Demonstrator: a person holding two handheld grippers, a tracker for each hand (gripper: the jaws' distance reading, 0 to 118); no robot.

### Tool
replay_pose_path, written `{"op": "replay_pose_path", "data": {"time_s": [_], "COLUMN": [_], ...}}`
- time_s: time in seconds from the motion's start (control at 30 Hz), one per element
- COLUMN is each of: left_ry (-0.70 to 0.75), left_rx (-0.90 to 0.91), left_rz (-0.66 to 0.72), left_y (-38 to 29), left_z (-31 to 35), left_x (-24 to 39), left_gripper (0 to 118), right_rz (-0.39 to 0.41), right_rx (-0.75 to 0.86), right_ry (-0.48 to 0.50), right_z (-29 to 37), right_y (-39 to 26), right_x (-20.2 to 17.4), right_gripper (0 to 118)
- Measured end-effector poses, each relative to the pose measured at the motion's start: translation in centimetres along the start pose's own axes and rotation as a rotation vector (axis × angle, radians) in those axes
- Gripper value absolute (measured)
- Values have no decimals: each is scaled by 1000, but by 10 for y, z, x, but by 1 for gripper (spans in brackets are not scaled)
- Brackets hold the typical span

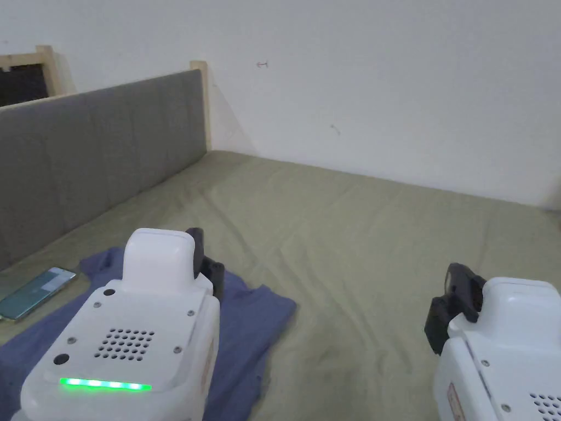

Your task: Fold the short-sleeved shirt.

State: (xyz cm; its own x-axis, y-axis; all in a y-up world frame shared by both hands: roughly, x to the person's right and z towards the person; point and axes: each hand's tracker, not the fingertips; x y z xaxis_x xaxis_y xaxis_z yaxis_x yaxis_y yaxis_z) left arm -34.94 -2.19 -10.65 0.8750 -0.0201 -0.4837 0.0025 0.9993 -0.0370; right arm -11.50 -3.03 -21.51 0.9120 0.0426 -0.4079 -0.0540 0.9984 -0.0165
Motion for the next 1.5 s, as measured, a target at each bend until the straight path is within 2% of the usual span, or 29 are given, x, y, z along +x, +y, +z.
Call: {"op": "replay_pose_path", "data": {"time_s": [0.2,0.33,0.43,0.57,0.7,0.8,0.83,0.87,0.9,0.93,0.97,1.07,1.17,1.27,1.4,1.5], "left_ry": [136,173,144,88,15,19,24,24,-1,-8,-11,-35,-50,-36,-54,-13], "left_rx": [-36,-96,-192,-367,-585,-694,-728,-756,-778,-804,-804,-766,-827,-843,-996,-1018], "left_rz": [-14,-12,51,66,147,168,156,147,136,123,125,110,-3,-74,31,8], "left_y": [-5,-17,-36,-78,-133,-165,-172,-177,-183,-186,-188,-189,-192,-204,-232,-224], "left_z": [8,-4,-31,-86,-151,-187,-197,-206,-214,-217,-222,-231,-256,-277,-296,-303], "left_x": [-48,-62,-70,-76,-87,-90,-89,-89,-88,-89,-87,-83,-75,-69,-75,-71], "left_gripper": [0,0,0,0,0,0,12,34,64,102,118,117,117,117,114,113], "right_rz": [27,42,60,65,29,35,43,49,51,48,42,15,-41,-25,-8,-31], "right_rx": [-34,-69,-99,-168,-263,-312,-328,-343,-357,-369,-378,-414,-444,-446,-458,-478], "right_ry": [194,253,264,262,244,230,226,223,218,213,211,201,201,202,214,213], "right_z": [-27,-43,-55,-75,-99,-113,-116,-120,-124,-127,-131,-140,-146,-150,-152,-155], "right_y": [-7,-13,-21,-37,-59,-75,-79,-83,-88,-91,-94,-101,-106,-108,-112,-117], "right_x": [-61,-83,-90,-89,-82,-80,-80,-80,-79,-79,-78,-76,-72,-70,-67,-64], "right_gripper": [0,0,0,0,0,0,0,0,0,0,0,0,0,0,0,0]}}
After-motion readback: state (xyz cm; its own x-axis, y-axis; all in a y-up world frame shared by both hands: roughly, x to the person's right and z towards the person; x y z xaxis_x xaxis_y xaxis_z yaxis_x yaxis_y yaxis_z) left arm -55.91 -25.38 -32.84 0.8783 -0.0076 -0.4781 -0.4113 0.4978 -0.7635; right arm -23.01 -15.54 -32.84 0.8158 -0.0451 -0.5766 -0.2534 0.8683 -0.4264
